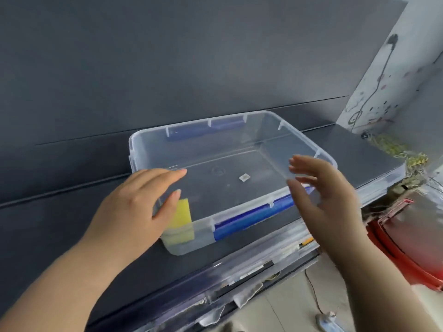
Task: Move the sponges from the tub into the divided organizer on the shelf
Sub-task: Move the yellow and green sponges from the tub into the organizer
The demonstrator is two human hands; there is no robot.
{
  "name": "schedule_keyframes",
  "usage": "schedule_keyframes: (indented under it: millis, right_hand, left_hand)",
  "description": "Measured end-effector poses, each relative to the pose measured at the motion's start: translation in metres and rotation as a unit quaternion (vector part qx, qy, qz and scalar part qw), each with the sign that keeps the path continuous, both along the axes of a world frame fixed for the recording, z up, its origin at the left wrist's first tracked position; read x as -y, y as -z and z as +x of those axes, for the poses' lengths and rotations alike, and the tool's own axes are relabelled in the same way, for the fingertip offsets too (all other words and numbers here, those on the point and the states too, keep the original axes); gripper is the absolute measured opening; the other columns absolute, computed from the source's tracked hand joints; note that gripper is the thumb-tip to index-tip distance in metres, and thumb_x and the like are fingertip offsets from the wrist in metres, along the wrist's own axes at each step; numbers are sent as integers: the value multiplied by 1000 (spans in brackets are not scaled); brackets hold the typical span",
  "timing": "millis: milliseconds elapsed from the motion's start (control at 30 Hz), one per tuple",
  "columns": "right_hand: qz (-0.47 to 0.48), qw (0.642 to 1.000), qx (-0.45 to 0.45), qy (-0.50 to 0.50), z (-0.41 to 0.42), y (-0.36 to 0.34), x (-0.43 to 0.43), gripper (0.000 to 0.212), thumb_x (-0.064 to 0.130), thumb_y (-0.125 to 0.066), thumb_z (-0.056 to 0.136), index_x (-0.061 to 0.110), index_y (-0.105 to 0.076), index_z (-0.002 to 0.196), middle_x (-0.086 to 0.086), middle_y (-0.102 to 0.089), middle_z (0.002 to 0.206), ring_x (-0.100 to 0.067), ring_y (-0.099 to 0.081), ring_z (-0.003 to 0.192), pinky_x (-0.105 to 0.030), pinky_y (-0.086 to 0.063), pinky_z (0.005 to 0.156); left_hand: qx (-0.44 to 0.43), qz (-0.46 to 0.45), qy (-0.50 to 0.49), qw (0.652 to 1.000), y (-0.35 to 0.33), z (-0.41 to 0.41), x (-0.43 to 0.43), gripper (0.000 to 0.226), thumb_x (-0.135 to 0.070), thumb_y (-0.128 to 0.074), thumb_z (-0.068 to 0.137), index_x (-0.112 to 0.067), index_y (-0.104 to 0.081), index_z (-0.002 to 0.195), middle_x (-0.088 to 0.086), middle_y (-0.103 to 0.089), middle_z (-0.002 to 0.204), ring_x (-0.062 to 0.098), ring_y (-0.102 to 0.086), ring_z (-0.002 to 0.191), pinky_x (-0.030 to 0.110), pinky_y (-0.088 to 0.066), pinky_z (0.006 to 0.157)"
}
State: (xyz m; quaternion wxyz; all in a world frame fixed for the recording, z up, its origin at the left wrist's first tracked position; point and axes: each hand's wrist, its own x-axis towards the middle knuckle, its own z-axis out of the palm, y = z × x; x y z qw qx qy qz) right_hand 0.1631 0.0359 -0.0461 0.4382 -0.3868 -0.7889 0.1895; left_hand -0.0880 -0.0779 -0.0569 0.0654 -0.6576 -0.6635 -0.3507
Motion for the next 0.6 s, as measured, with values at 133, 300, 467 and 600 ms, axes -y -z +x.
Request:
schedule_keyframes:
  millis: [133, 300, 467, 600]
  right_hand:
    - [-38, 986, 83, -139, -29, -4, -78, 25, 6, -66, 81, 24, -65, 99, 10, -66, 88, -4, -62, 79, -14, -47, 80]
    - [-78, 852, 417, -307, -81, 13, -147, 32, 19, -63, 84, 21, -60, 115, 4, -63, 106, -5, -53, 83, -16, -42, 83]
    - [-145, 598, 641, -458, -106, 37, -154, 40, 33, -62, 84, 28, -53, 123, 9, -58, 115, -15, -54, 100, -31, -42, 93]
    - [-168, 551, 660, -481, -112, 50, -151, 42, 22, -60, 86, 21, -50, 126, -2, -56, 124, -25, -56, 107, -41, -47, 93]
  left_hand:
    - [25, -14, -74, 997, -4, 10, -22, 42, -38, -40, 86, -20, -62, 117, -6, -64, 107, 9, -54, 99, 24, -42, 82]
    - [36, -21, -166, 985, -4, 26, -44, 45, -40, -38, 84, -21, -63, 117, -7, -64, 109, 6, -53, 100, 26, -45, 81]
    - [70, -29, -229, 970, -1, 40, -50, 43, -41, -40, 85, -23, -62, 117, -11, -63, 113, 9, -57, 103, 33, -50, 83]
    - [67, -33, -266, 961, 5, 51, -53, 33, -27, -55, 87, -25, -61, 119, -12, -63, 113, 10, -58, 103, 33, -50, 81]
